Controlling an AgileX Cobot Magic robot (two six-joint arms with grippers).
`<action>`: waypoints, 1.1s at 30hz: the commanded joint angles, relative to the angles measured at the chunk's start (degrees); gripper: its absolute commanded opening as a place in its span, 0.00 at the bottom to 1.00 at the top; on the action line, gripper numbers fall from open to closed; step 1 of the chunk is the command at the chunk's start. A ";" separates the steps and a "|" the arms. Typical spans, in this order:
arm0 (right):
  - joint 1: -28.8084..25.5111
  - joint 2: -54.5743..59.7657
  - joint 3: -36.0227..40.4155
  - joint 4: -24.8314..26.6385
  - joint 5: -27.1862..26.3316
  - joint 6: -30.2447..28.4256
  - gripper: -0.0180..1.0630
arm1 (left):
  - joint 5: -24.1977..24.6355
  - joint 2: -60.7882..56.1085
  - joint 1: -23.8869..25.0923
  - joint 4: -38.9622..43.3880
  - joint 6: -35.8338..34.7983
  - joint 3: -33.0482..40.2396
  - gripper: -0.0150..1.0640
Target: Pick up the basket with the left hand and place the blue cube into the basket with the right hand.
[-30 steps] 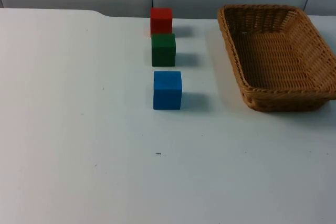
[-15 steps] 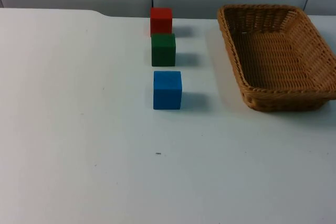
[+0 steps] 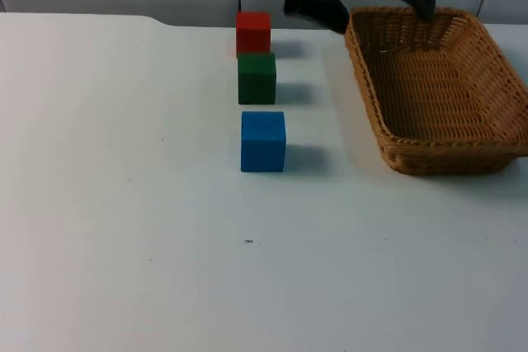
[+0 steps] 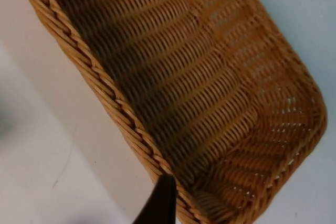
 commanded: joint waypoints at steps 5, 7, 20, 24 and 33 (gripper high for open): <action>-0.36 -0.20 0.43 -0.53 -0.57 0.18 0.98 | 4.61 9.55 -1.82 3.82 -8.57 -11.11 0.79; -0.36 -0.20 0.43 -0.53 -0.57 0.18 0.98 | 6.02 13.14 -2.40 5.60 -10.85 -15.63 0.77; -0.36 -0.20 0.43 -0.53 -0.57 0.18 0.98 | 6.88 16.37 -3.06 13.79 -17.21 -18.85 0.70; -0.36 -0.20 0.43 -0.53 -0.57 0.18 0.98 | 6.99 17.20 -3.06 13.79 -19.46 -18.85 0.70; -0.36 -0.20 0.43 -0.53 -0.57 0.18 0.98 | 7.24 19.78 -3.28 14.34 -23.79 -18.85 0.70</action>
